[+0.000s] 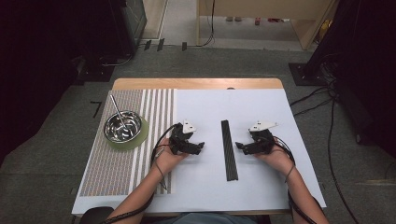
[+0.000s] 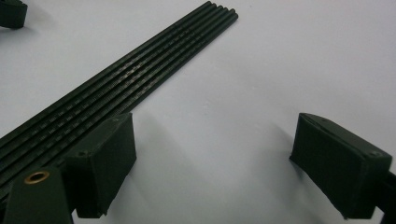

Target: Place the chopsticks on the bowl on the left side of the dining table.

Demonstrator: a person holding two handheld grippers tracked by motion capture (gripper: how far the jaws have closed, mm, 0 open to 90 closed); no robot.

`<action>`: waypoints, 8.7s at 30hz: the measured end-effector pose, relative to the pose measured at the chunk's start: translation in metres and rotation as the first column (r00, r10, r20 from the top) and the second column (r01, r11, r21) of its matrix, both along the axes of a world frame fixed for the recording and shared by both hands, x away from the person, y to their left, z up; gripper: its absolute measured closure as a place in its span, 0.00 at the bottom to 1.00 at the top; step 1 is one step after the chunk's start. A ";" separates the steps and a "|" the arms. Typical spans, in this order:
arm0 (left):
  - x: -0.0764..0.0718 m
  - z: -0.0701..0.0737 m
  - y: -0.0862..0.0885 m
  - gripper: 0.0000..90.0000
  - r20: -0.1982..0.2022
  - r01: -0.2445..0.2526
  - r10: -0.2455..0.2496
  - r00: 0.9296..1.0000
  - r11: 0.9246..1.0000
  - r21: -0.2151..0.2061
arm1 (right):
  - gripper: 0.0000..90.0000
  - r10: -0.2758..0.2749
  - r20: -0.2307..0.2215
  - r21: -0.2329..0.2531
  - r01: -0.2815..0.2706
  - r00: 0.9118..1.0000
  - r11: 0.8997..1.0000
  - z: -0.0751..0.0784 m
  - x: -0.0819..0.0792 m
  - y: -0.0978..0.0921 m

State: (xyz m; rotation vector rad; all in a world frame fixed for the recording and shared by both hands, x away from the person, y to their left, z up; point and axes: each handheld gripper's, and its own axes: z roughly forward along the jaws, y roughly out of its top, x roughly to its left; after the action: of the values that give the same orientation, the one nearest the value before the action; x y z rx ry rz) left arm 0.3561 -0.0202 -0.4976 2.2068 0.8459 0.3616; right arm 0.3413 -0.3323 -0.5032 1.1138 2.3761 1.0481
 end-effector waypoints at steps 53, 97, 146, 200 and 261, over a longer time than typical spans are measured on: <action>-0.020 0.009 -0.046 0.18 -0.043 0.022 -0.026 0.999 0.994 -0.107 | 0.15 -0.003 -0.003 0.001 0.003 1.000 1.000 0.000 0.000 0.000; -0.036 -0.001 -0.074 0.18 -0.030 0.069 -0.072 0.997 0.994 -0.087 | 0.15 -0.001 0.001 0.001 0.001 1.000 1.000 0.000 0.000 0.000; -0.037 -0.001 -0.071 0.37 -0.013 0.064 -0.065 0.998 0.995 -0.070 | 0.15 -0.001 0.001 0.000 0.001 1.000 1.000 0.000 0.000 0.000; -0.018 0.014 -0.039 0.92 -0.139 -0.028 0.022 0.990 0.999 -0.042 | 0.15 -0.001 0.001 0.000 0.001 1.000 1.000 0.000 0.000 0.000; 0.010 0.014 0.015 0.96 -0.167 -0.125 0.121 0.979 0.992 -0.018 | 0.15 -0.002 0.000 0.000 0.002 1.000 1.000 0.000 0.000 0.000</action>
State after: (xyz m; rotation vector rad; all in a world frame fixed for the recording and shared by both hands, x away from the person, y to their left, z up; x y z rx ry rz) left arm 0.3656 -0.0054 -0.4833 2.1859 1.0743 0.2251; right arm 0.3409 -0.3321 -0.5032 1.1155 2.3749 1.0473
